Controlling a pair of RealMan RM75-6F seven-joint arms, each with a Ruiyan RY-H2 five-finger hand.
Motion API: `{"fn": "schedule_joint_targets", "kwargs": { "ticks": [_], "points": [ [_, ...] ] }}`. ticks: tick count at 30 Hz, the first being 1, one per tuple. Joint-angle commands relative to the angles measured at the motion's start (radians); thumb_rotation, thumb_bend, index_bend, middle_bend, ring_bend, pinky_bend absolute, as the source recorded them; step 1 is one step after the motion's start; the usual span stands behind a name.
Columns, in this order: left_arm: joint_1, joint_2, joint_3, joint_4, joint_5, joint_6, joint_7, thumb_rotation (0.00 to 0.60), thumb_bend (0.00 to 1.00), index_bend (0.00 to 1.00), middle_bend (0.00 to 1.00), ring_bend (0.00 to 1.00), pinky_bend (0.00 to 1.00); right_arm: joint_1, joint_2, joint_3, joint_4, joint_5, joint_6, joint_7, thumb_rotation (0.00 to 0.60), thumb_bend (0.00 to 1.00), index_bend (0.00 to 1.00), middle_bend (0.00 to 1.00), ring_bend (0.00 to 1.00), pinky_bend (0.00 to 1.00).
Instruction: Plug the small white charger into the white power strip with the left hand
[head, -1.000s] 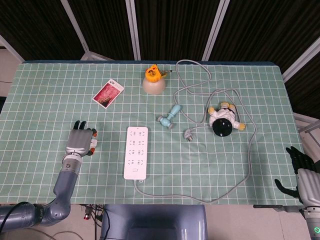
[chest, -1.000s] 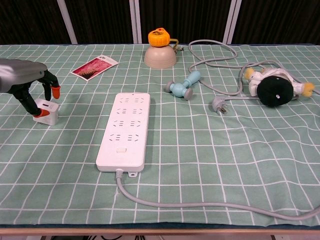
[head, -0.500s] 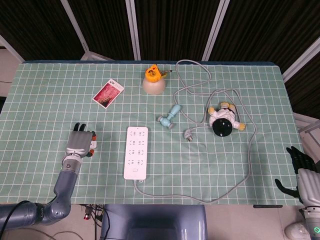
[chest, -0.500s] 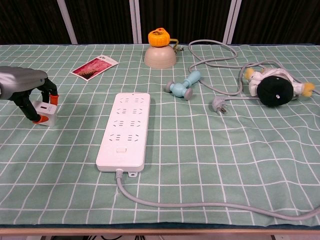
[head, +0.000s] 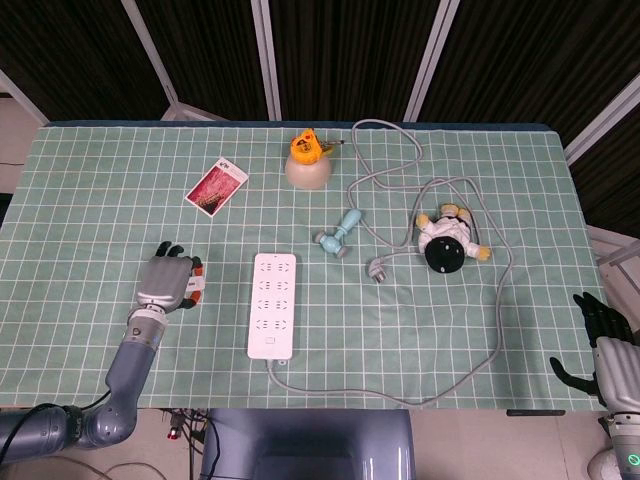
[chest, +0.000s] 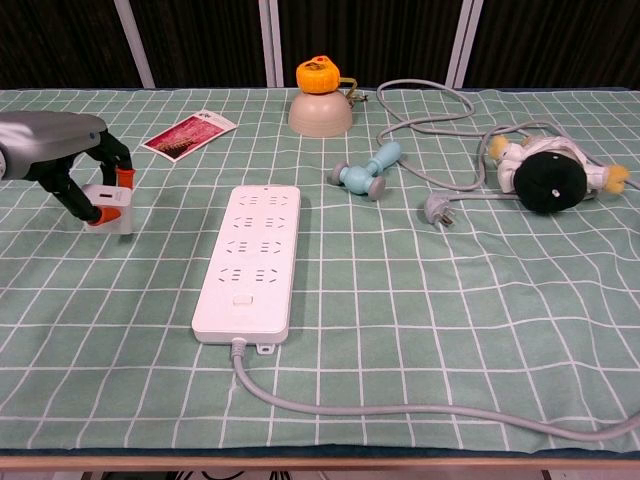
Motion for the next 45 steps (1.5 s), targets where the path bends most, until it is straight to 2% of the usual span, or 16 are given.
{"fn": "schedule_joint_targets", "kwargs": {
  "ticks": [1,10,21,30,45],
  "points": [
    [-0.02,0.033,-0.031,-0.037,0.016,-0.067,-0.058,0.6,0.58,0.64,0.63,0.17,0.1,0.0,0.001,0.001,0.0,0.002,-0.002,0.003,0.6,0.35,0.0,0.0,0.0,0.0],
    [-0.106,0.013,-0.06,-0.034,0.069,-0.134,-0.067,0.6,0.58,0.65,0.64,0.17,0.11,0.003,0.004,0.004,-0.002,0.014,-0.012,0.013,0.6,0.35,0.0,0.0,0.0,0.0],
    [-0.189,-0.072,-0.053,0.046,0.013,-0.158,-0.05,0.6,0.58,0.65,0.65,0.17,0.11,0.006,0.011,0.007,-0.007,0.029,-0.028,0.03,0.6,0.35,0.0,0.0,0.0,0.0],
    [-0.208,-0.103,-0.058,0.089,0.023,-0.166,-0.101,0.6,0.58,0.66,0.65,0.18,0.11,0.006,0.01,0.008,-0.006,0.03,-0.028,0.028,0.6,0.35,0.0,0.0,0.0,0.0],
    [-0.222,-0.129,-0.053,0.101,0.021,-0.158,-0.138,0.6,0.58,0.66,0.65,0.18,0.11,0.006,0.01,0.008,-0.006,0.028,-0.027,0.029,0.6,0.35,0.0,0.0,0.0,0.0]
  ]
}}
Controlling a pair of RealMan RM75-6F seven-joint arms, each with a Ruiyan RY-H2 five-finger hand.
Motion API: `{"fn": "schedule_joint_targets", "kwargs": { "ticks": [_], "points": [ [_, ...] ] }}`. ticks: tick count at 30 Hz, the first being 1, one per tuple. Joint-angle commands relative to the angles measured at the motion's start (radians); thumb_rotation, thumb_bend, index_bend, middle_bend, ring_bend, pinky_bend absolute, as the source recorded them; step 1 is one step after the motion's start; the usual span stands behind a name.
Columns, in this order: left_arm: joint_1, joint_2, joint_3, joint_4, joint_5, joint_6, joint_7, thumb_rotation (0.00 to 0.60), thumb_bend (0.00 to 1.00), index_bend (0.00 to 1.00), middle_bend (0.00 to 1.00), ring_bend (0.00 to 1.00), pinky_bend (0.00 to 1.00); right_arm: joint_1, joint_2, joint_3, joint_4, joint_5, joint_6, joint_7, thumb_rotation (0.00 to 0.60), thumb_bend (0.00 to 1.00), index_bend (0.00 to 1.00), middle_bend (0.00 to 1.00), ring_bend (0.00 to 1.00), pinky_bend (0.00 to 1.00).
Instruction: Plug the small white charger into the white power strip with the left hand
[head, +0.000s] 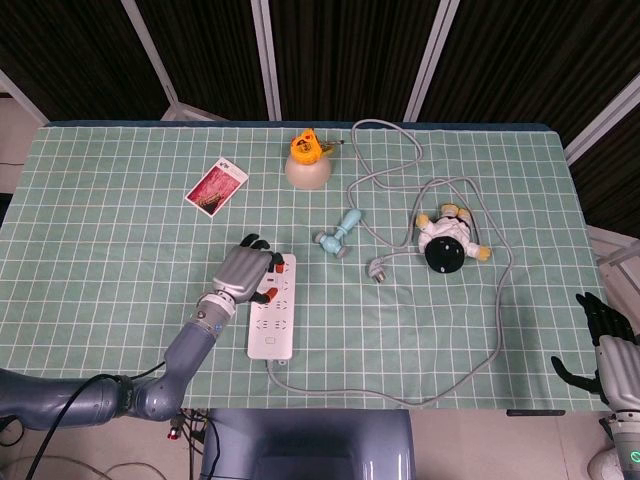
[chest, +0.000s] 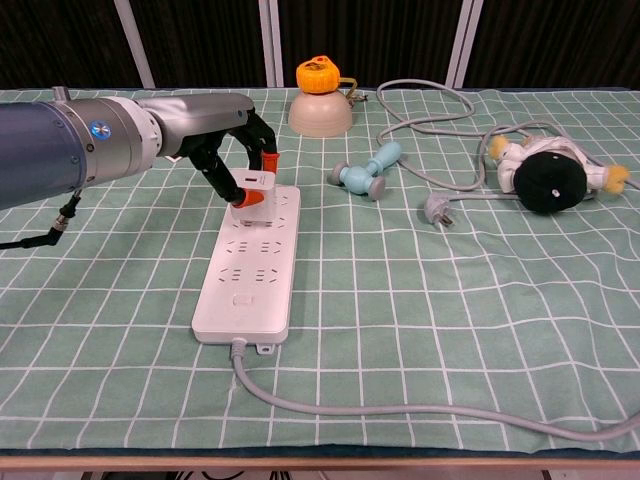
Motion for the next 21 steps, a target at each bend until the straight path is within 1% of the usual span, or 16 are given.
{"fn": "schedule_joint_targets", "kwargs": {
  "ticks": [1,21],
  "points": [
    [-0.001,-0.002,0.0,0.001,-0.001,0.003,-0.003,0.6,0.58,0.66,0.65,0.18,0.11,0.0,0.0,0.0,0.0,-0.001,0.0,0.001,0.6,0.35,0.0,0.0,0.0,0.0],
    [-0.002,-0.033,0.021,0.034,0.021,0.0,-0.043,0.6,0.58,0.66,0.65,0.18,0.11,0.0,0.002,-0.001,-0.001,-0.001,-0.002,0.002,0.6,0.35,0.0,0.0,0.0,0.0]
  ]
}}
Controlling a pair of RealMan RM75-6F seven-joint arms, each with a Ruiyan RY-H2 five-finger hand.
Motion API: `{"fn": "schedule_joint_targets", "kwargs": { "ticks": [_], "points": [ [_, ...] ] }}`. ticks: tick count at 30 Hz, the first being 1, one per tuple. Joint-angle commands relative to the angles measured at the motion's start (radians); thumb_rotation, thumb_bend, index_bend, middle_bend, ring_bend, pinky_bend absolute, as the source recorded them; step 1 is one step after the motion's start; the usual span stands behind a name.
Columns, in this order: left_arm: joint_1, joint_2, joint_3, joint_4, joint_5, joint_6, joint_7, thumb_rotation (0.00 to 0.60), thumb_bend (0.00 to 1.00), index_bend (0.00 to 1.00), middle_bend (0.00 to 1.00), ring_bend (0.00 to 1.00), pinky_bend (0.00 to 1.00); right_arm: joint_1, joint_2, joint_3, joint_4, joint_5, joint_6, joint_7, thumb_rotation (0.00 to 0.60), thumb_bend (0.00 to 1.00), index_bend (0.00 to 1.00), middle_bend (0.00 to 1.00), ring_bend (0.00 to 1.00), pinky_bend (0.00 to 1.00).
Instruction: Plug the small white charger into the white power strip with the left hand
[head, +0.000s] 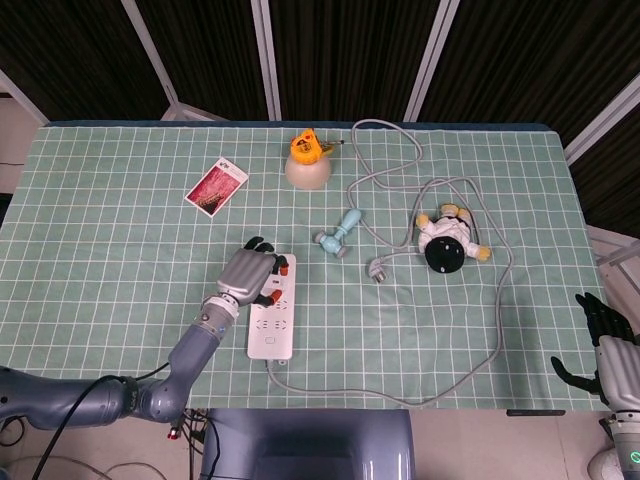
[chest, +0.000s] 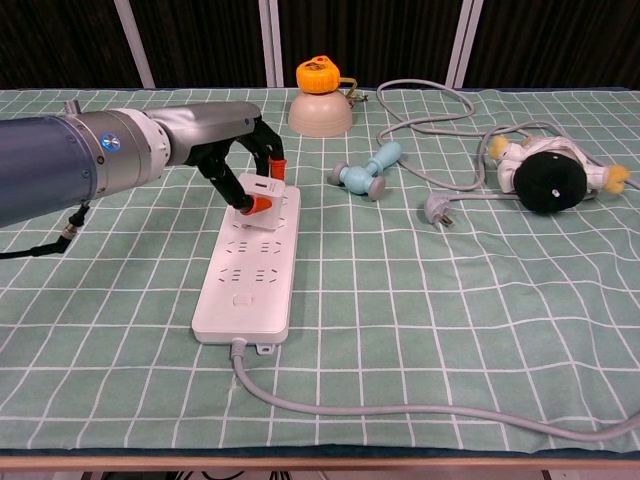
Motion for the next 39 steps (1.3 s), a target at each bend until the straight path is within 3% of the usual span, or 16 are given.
{"fn": "schedule_joint_targets", "kwargs": {
  "ticks": [1,29,39],
  "points": [
    [0.002,-0.002,0.001,0.005,0.001,-0.001,-0.005,0.6,0.58,0.66,0.65,0.18,0.11,0.0,0.0,0.0,0.0,0.0,0.001,0.001,0.6,0.35,0.0,0.0,0.0,0.0],
    [0.02,-0.035,-0.01,0.049,0.072,0.008,-0.084,0.6,0.58,0.66,0.65,0.18,0.11,0.0,0.001,0.0,-0.001,0.0,-0.001,0.001,0.6,0.35,0.0,0.0,0.0,0.0],
    [0.056,-0.043,0.007,0.071,0.11,0.011,-0.137,0.6,0.58,0.66,0.65,0.18,0.11,0.0,0.001,0.0,-0.002,-0.001,0.0,0.002,0.6,0.35,0.0,0.0,0.0,0.0]
  ]
}}
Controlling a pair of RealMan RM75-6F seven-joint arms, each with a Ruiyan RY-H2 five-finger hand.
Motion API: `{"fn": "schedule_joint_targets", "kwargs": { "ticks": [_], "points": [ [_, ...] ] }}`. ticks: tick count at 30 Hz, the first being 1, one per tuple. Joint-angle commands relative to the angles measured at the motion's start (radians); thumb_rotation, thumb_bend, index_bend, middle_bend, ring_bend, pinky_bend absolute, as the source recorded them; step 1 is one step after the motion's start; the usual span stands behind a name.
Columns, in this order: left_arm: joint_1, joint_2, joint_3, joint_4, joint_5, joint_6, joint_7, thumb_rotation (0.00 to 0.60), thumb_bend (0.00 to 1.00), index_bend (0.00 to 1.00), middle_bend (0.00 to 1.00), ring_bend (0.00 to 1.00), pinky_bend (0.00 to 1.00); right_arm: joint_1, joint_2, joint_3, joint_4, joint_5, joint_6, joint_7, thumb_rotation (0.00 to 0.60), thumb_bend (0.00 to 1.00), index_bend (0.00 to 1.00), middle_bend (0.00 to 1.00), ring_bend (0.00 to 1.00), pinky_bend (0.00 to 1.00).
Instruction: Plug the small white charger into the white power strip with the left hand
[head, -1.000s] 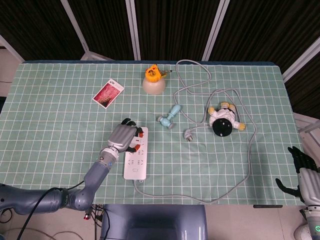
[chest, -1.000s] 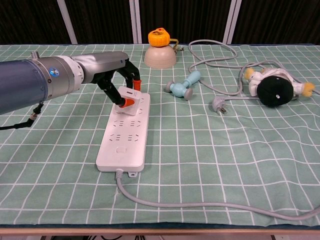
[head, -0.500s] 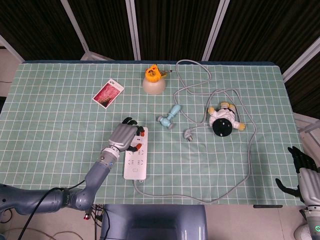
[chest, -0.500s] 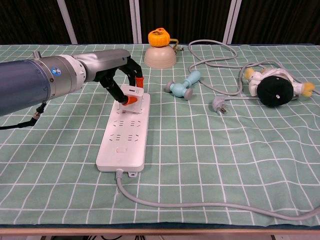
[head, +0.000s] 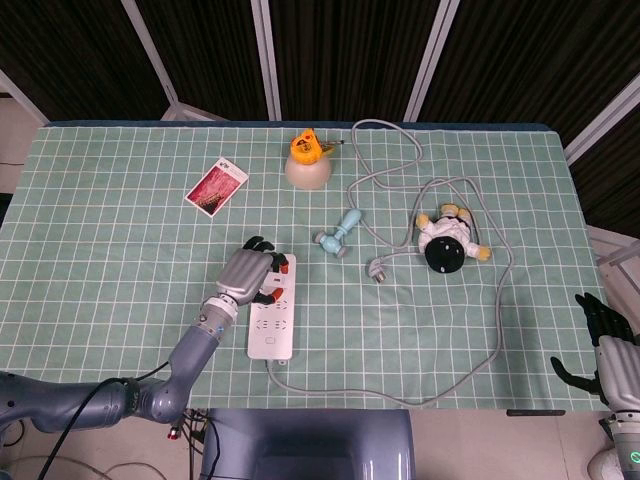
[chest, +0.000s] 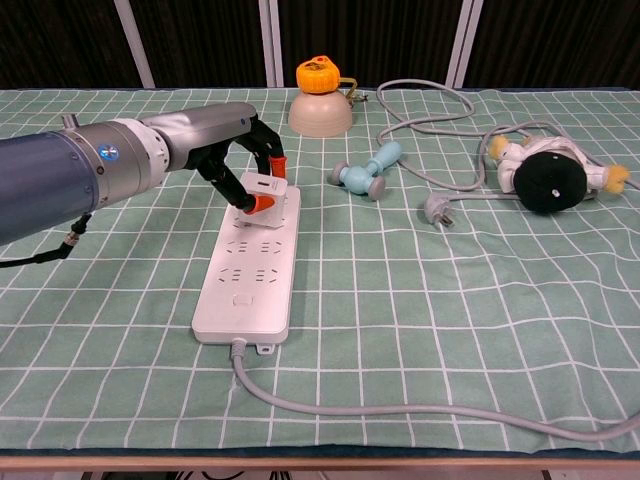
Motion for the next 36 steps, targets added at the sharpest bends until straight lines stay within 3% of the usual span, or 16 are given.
{"fn": "schedule_joint_targets", "kwargs": {
  "ticks": [1,36],
  "points": [
    [0.017,-0.003,0.008,0.012,0.018,0.003,-0.023,0.6,0.58,0.66,0.65,0.18,0.11,-0.001,0.0,0.0,0.0,-0.002,0.002,-0.001,0.6,0.35,0.0,0.0,0.0,0.0],
    [0.123,-0.018,0.02,0.088,0.193,0.001,-0.22,0.6,0.58,0.66,0.65,0.18,0.11,-0.002,-0.005,0.001,0.001,0.001,0.007,-0.009,0.6,0.35,0.0,0.0,0.0,0.0]
  ]
}}
